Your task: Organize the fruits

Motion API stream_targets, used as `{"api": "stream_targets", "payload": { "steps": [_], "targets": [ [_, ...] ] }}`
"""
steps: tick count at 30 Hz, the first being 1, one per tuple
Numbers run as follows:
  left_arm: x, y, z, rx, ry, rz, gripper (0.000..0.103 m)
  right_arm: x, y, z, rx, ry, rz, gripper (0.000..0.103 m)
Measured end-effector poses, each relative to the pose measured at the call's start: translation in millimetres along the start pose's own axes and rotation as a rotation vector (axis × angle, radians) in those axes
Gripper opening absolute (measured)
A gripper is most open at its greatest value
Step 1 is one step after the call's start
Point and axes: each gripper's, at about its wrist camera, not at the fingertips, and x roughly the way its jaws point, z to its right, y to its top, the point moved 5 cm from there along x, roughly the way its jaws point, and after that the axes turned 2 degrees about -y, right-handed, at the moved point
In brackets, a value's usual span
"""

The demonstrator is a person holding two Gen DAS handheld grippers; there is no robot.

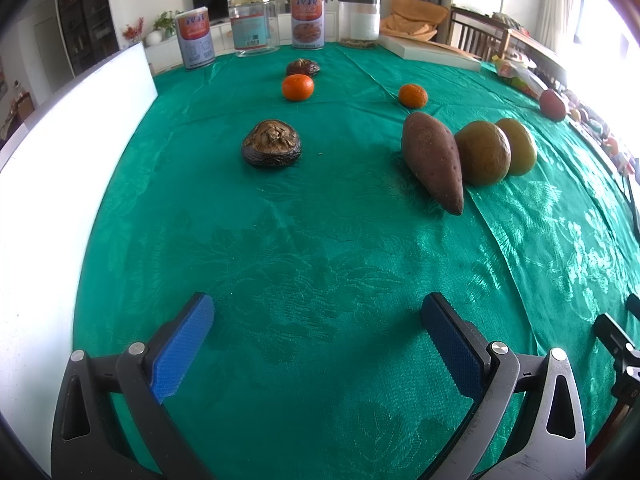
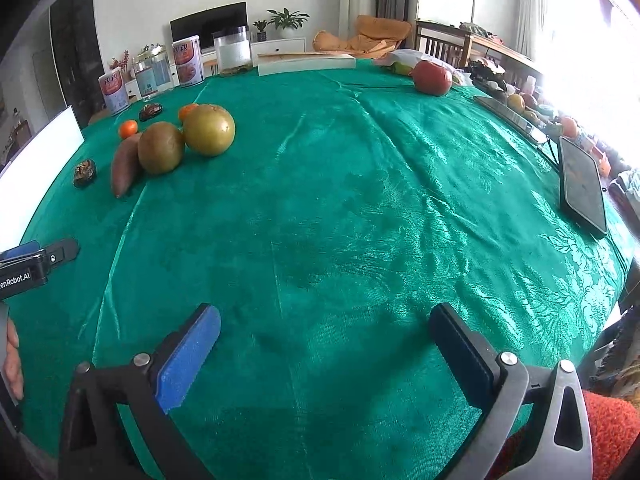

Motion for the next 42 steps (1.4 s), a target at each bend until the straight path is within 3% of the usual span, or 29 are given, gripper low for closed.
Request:
{"api": "stream_targets", "payload": {
  "steps": [12,17,21,27,28,31,33,35,37,40,42],
  "targets": [
    [0,0,0,-0.002,-0.003,0.0,0.103,0,1,-2,0.065,-0.054,0.059,0.103],
    [-1,1,-2,0.039,-0.064,-0.031,0.103,-1,1,-2,0.075,-0.064,0.063,0.103],
    [5,32,-27,-0.091,-0.129,-0.075,0.102,-1,0,-2,0.069,-0.059,0.058,0.103],
    [40,72,-53,-0.195,-0.025,-0.076,0.099,-2,-1,-1,0.058,-0.047,0.046,0.103],
    [43,75,-53,-0.192,-0.019,-0.066,0.097,-2,-2,-1,0.057,-0.045,0.045,0.103],
    [47,80,-49,-0.155,0.018,-0.03,0.077,-3,-3,-1,0.055,-0.043,0.046,0.103],
    [45,82,-45,-0.134,-0.022,-0.002,0.043,-4,-4,-1,0.052,-0.037,0.043,0.103],
    [38,80,-44,-0.134,-0.033,0.012,0.041,-7,-3,0,0.056,-0.01,0.019,0.103],
    [28,73,-43,-0.131,-0.061,0.032,0.04,-13,4,1,0.104,0.116,0.007,0.103],
    [13,55,-42,-0.13,-0.097,0.025,0.04,-11,42,-6,0.119,0.232,-0.004,0.102],
    [5,43,-40,-0.133,-0.117,0.012,0.04,4,78,-16,0.121,0.31,-0.048,0.093]
  ]
}}
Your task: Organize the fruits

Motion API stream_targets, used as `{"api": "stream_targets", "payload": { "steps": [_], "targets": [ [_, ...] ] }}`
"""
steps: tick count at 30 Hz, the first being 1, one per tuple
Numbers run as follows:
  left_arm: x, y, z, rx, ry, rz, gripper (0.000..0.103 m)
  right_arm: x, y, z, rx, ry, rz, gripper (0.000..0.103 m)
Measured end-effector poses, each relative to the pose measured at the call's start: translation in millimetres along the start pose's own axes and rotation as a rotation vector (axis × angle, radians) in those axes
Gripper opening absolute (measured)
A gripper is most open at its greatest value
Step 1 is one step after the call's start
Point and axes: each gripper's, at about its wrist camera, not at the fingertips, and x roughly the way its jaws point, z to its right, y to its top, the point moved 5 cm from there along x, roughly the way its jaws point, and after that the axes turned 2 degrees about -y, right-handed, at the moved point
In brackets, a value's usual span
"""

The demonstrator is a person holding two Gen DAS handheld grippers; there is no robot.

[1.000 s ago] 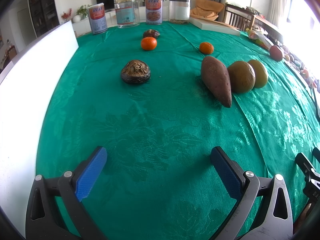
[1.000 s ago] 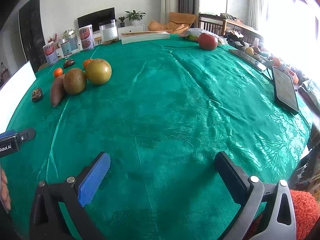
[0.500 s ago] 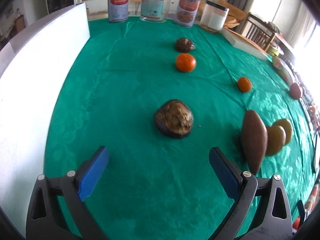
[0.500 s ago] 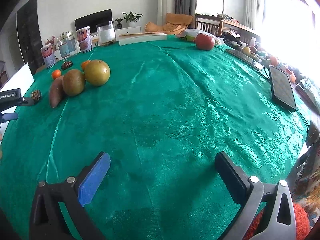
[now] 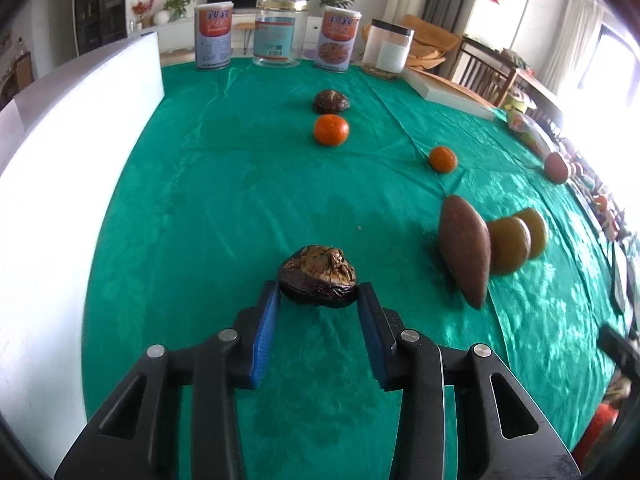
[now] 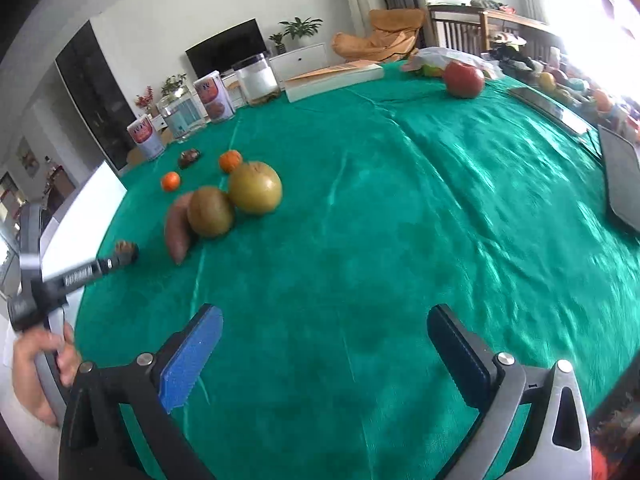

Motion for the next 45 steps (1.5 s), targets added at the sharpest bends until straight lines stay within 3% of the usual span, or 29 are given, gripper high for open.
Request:
{"api": "stream_targets", "payload": {
  "steps": [1,2,3,5,8,11,13,15,16,17,19,22,24,26,28,30,32,33,38,43,45],
  "targets": [
    [-4,-6,0,-0.008,-0.01,-0.005,0.04,12,17,-4,0.02,0.06,-0.041,0.09],
    [-8,-10,0,-0.015,-0.02,-0.012,0.04,24,32,-8,0.048,0.11,-0.068,0.078],
    [-12,-15,1,-0.022,-0.029,-0.016,0.04,34,45,-13,0.066,0.15,-0.082,0.074],
    [-19,-24,0,-0.034,-0.044,-0.021,0.04,55,65,-24,0.089,0.204,-0.111,0.072],
    [-28,-32,-2,-0.041,-0.046,-0.02,0.04,84,74,-41,0.077,0.208,-0.171,0.068],
    [-32,-37,-3,-0.048,-0.057,-0.032,0.04,104,73,-46,0.072,0.148,-0.204,0.064],
    [-35,-38,-3,-0.048,-0.065,-0.033,0.04,113,70,-42,0.092,0.148,-0.235,0.053],
    [-40,-38,-3,-0.051,-0.077,-0.034,0.032,111,70,-34,0.124,0.157,-0.249,0.053],
    [-45,-38,-2,-0.054,-0.091,-0.034,0.023,106,71,-30,0.118,0.128,-0.237,0.053],
    [-51,-36,-2,-0.062,-0.11,-0.036,0.003,98,73,-27,0.112,0.115,-0.215,0.053],
    [-69,-29,0,-0.086,-0.162,-0.007,0.006,77,79,-25,0.102,0.131,-0.169,0.053],
    [-90,-15,7,-0.052,-0.154,0.053,0.006,45,91,-37,0.071,0.183,-0.128,0.053],
    [-86,-12,9,-0.019,-0.126,0.046,0.007,31,94,-50,0.029,0.199,-0.112,0.053],
    [-71,-19,5,-0.021,-0.131,-0.011,0.007,23,89,-58,0.019,0.209,-0.115,0.053],
    [-62,-32,-2,-0.026,-0.12,-0.045,0.018,20,80,-61,0.033,0.229,-0.121,0.053],
    [-64,-43,-9,-0.031,-0.112,-0.041,0.061,17,66,-61,0.042,0.245,-0.123,0.053],
    [-69,-49,-13,-0.03,-0.105,-0.012,0.079,15,49,-58,0.059,0.267,-0.134,0.053],
    [-71,-49,-15,-0.025,-0.098,-0.001,0.079,15,42,-57,0.07,0.276,-0.14,0.053],
    [-54,-36,-9,0.004,-0.047,0.012,0.076,16,20,-52,0.096,0.3,-0.156,0.053],
    [-18,-36,-3,0.042,0.042,-0.041,0.044,4,16,-55,0.073,0.302,-0.148,0.053],
    [-21,-37,-5,0.025,0.025,-0.022,0.042,-3,16,-60,0.039,0.284,-0.14,0.053]
  ]
}}
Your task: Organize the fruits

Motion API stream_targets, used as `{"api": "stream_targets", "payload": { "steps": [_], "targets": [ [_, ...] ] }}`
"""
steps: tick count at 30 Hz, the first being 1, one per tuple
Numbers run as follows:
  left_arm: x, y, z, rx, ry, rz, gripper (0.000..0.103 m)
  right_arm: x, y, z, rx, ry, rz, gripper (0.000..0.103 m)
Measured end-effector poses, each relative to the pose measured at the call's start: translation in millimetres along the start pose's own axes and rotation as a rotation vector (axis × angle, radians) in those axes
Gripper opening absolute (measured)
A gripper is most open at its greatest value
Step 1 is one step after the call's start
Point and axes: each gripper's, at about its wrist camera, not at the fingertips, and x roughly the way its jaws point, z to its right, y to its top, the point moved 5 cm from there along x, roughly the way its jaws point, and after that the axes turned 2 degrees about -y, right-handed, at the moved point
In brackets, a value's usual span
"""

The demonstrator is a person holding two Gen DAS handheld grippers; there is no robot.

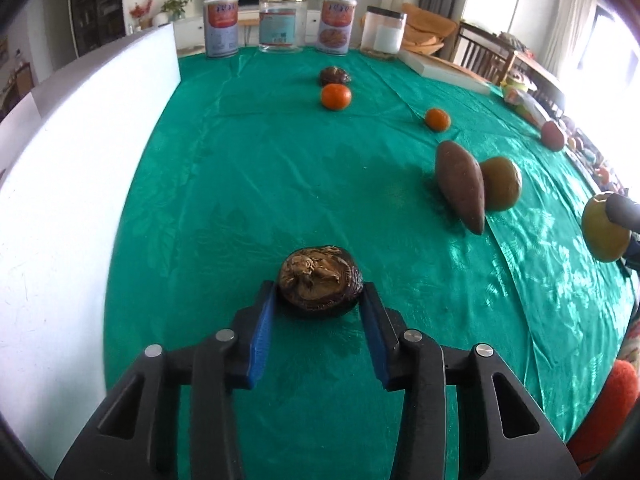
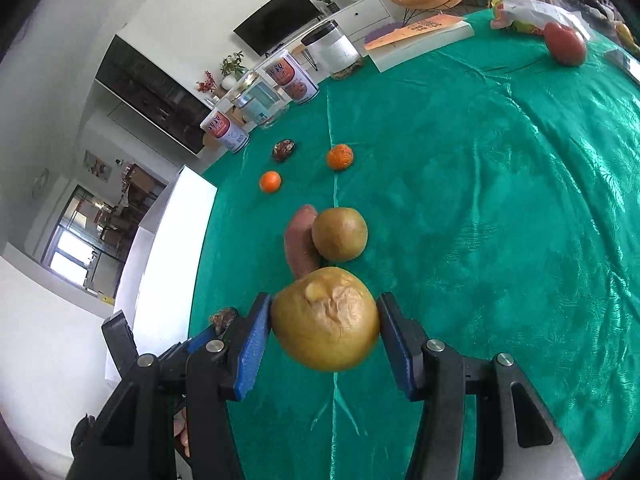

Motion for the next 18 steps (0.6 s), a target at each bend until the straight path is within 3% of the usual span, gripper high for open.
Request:
{"api": "stream_targets", "payload": {
  "steps": [4,8,10,13,16,18],
  "targets": [
    [-35,5,-5,-0.093,-0.106,0.06,0.041,-2,-2,-26,-0.076,0.0,-0.013,0.053],
    [-108,24,-24,-0.209,-0.26,0.157,0.041,9,-3,-82,-0.127,0.09,-0.041,0.053],
    [-148,33,-48,-0.241,-0.269,0.218,0.041,16,-6,-127,-0.18,0.155,-0.062,0.053],
    [-194,37,-98,-0.285,-0.19,0.282,0.042,32,-21,-206,-0.291,0.264,-0.12,0.053],
    [-210,27,-158,-0.34,-0.019,0.29,0.042,55,-47,-281,-0.387,0.365,-0.2,0.053],
    [-206,13,-196,-0.395,0.089,0.265,0.042,75,-67,-320,-0.464,0.386,-0.238,0.053]
  ]
}}
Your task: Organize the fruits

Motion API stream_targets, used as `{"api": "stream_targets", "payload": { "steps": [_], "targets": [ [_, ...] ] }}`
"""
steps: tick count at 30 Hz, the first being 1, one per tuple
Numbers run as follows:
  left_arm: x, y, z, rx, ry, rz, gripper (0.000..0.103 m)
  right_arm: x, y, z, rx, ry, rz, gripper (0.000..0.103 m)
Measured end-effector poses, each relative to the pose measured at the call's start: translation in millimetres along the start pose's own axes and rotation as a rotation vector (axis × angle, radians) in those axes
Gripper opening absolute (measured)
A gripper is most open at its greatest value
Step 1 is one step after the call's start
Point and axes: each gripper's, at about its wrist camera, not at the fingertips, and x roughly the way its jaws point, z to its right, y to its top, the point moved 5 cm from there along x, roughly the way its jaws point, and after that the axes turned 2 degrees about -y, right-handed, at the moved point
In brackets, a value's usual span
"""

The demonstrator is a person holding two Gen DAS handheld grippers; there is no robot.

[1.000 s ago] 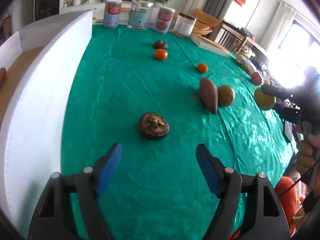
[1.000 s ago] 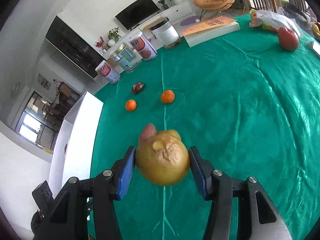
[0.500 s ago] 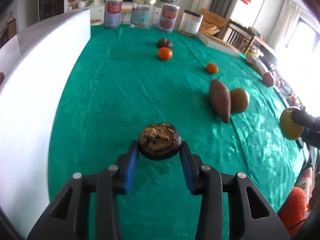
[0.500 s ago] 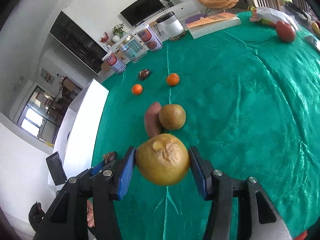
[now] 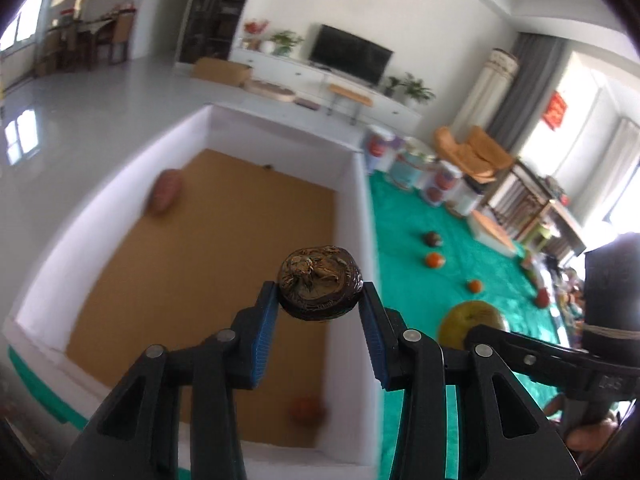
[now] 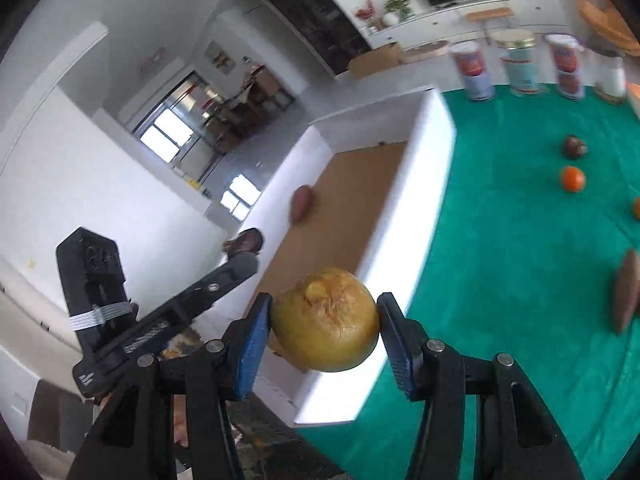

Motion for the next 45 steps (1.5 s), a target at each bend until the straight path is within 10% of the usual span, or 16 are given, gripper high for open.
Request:
{"api": "stream_targets", "payload": {
  "steps": [5,13,18,23,33,38,45],
  "targets": [
    [15,-19,-66,-0.077,0.161,-0.037,0.042,78,-11,-32,-0.099,-0.056,-0.12,0.053],
    [32,-36,-83,-0.07,0.219,-0.067,0.047,107,-10,-36,-0.147,-0.123,-0.118,0.058],
    [23,-31,-73,-0.06,0.242,0.006,0.084,41,-3,-22,-0.194,-0.165,0.04,0.07],
    [11,-25,-24,-0.008,0.152,0.057,0.087,-55,-36,46,-0.189,-0.358,0.221,0.097],
    [49,-95,176,0.336,-0.208,-0.094,0.096,-226,-200,281,0.262,-0.891,0.238,0.097],
    [125,-141,208,0.432,-0.117,-0.215,0.096,-275,-209,301,0.428,-0.893,0.404,0.098],
    [175,-151,184,0.489,0.016,-0.238,0.098,-257,-208,327,0.511,-0.991,0.275,0.1]
  ]
}}
